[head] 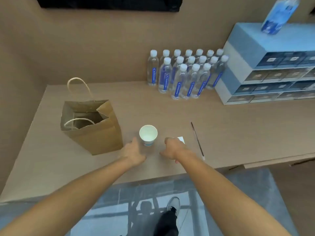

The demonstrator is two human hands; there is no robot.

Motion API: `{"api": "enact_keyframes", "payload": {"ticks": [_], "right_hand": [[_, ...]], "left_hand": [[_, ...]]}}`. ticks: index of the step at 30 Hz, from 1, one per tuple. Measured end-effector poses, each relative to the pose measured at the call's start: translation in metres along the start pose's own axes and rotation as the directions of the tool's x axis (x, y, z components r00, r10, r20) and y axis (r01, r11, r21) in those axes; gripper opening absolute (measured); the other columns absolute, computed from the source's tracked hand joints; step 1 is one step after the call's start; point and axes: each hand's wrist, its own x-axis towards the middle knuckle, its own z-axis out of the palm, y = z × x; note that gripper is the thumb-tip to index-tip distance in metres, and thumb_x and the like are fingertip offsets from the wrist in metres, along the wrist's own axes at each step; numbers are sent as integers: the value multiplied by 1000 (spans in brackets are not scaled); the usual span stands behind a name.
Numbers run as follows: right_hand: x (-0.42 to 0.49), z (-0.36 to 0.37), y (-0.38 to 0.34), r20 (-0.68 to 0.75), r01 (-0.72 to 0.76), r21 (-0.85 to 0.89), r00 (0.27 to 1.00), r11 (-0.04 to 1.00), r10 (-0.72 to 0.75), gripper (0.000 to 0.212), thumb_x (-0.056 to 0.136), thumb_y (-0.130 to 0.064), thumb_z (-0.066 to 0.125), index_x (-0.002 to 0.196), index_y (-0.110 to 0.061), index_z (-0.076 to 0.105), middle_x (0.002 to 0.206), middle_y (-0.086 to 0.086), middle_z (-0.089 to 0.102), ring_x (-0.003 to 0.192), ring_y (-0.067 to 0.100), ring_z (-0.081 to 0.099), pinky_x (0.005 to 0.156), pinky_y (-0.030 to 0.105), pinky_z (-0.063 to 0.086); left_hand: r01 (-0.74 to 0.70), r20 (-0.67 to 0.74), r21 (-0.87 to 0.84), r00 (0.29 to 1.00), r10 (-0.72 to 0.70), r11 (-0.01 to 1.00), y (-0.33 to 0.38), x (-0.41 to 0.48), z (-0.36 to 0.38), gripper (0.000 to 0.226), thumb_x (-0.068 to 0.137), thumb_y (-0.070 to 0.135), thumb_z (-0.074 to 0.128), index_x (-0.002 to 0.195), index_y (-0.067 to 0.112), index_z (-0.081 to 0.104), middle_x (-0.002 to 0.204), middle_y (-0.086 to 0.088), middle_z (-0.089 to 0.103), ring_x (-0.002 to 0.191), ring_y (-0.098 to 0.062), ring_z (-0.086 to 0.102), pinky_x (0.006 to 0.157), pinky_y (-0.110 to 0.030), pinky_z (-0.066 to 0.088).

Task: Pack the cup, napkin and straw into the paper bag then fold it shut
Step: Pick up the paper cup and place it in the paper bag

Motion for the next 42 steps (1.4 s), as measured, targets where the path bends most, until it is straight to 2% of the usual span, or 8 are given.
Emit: {"api": "enact_keyframes", "payload": {"ticks": [4, 8, 10, 16, 21, 23, 32, 42], "right_hand": [[40, 5, 7, -47, 64, 351, 998, 934, -51, 76, 81, -30, 70, 146, -19, 32, 135, 10, 52, 112, 33, 60, 85, 47, 57], [60, 7, 2, -19, 192, 672, 970, 715, -242, 87, 74, -23, 80, 144, -42, 33, 133, -20, 52, 114, 12, 56, 59, 25, 57], [63, 7, -2, -17, 207, 724, 959, 658, -283, 75, 73, -19, 80, 132, -49, 44, 121, -24, 56, 109, 15, 61, 58, 32, 60], [29, -24, -21, -54, 287, 708, 933, 646, -356, 63, 74, -15, 80, 126, -36, 51, 129, -7, 55, 91, 18, 65, 58, 31, 56], [-2, -88, -31, 9, 284, 604, 932, 745, -363, 59, 76, -11, 80, 126, -23, 52, 123, 2, 63, 77, 22, 70, 70, 42, 59], [-88, -118, -80, -143, 404, 525, 910, 749, -390, 59, 76, -11, 80, 127, -21, 52, 118, 5, 66, 79, 24, 71, 76, 47, 60], [-156, -188, -151, -314, 560, 497, 828, 663, -464, 63, 69, -29, 86, 124, -25, 56, 114, 6, 68, 78, 24, 75, 71, 39, 62], [-114, -153, -211, -176, 586, 419, 802, 693, -571, 65, 72, -27, 83, 125, -19, 46, 113, 10, 67, 81, 29, 76, 76, 45, 63]], "left_hand": [[-77, -114, -317, 993, 42, 945, -2, 26, 11, 80, 76, 23, 77, 142, 12, 34, 144, -12, 47, 123, -35, 56, 99, -36, 45], [-165, -131, -503, 985, 114, 848, -2, 40, 11, 74, 78, 21, 78, 142, 26, 41, 134, 0, 58, 109, -25, 66, 77, -37, 59], [-149, -105, -540, 988, 109, 828, -1, 42, 6, 67, 80, 22, 77, 138, 30, 45, 125, 1, 62, 100, -27, 69, 75, -46, 61], [-222, -91, -571, 974, 207, 790, 5, 14, -37, 65, 79, 26, 77, 136, 25, 48, 127, 1, 58, 86, -22, 68, 66, -40, 63], [-292, -65, -537, 950, 306, 791, 37, -5, -87, 67, 78, 26, 79, 137, 20, 47, 126, -4, 59, 80, -18, 65, 60, -33, 61], [-408, -147, -520, 908, 392, 751, 22, -71, -154, 62, 78, 18, 79, 133, 17, 51, 120, -8, 63, 81, -21, 67, 66, -39, 63], [-513, -146, -445, 850, 506, 734, 30, -127, -286, 49, 77, 12, 74, 124, 12, 58, 110, -12, 67, 89, -30, 75, 80, -45, 63], [-387, -144, -448, 921, 362, 806, -44, -104, -291, 60, 72, 17, 82, 126, 15, 55, 113, -10, 68, 83, -22, 77, 78, -40, 64]]}}
